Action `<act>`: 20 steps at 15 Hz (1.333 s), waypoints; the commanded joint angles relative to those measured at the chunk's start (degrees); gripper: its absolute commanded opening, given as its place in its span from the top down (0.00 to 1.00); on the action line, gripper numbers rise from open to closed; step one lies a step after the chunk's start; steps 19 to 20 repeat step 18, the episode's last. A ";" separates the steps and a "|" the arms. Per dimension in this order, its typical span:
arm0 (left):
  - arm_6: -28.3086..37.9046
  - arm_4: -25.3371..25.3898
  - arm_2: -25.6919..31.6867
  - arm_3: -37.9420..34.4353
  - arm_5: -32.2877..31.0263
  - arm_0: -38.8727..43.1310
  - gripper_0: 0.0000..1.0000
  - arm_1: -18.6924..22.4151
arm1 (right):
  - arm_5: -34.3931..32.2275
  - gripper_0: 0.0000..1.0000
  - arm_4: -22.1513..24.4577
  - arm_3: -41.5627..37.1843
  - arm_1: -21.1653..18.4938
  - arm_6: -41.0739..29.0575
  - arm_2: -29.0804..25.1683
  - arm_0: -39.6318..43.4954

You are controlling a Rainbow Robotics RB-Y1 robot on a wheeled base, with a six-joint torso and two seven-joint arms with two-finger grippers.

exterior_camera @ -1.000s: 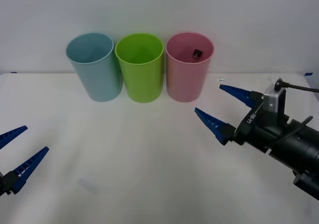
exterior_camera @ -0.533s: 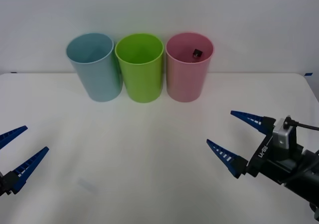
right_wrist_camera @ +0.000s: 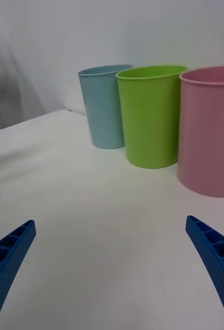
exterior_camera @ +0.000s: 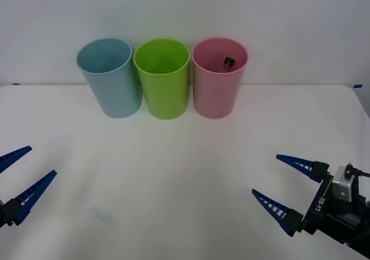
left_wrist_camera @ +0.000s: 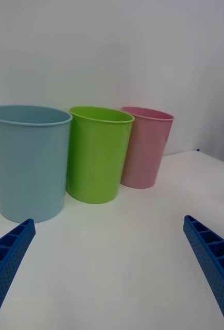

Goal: Grasp the object on the table and drop it into the matching bin: aluminum can to the light blue bin, PET bottle to the pink bin.

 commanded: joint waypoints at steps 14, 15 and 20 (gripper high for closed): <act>0.00 0.00 0.00 0.00 0.00 0.00 0.00 0.00 | -5.92 0.00 -4.46 7.69 1.00 2.46 -5.90 5.00; 0.00 0.00 0.00 0.00 0.00 0.00 0.00 0.00 | -5.92 0.00 -4.46 7.69 1.00 2.46 -5.90 5.00; 0.00 0.00 0.00 0.00 0.00 0.00 0.00 0.00 | -5.92 0.00 -4.46 7.69 1.00 2.46 -5.90 5.00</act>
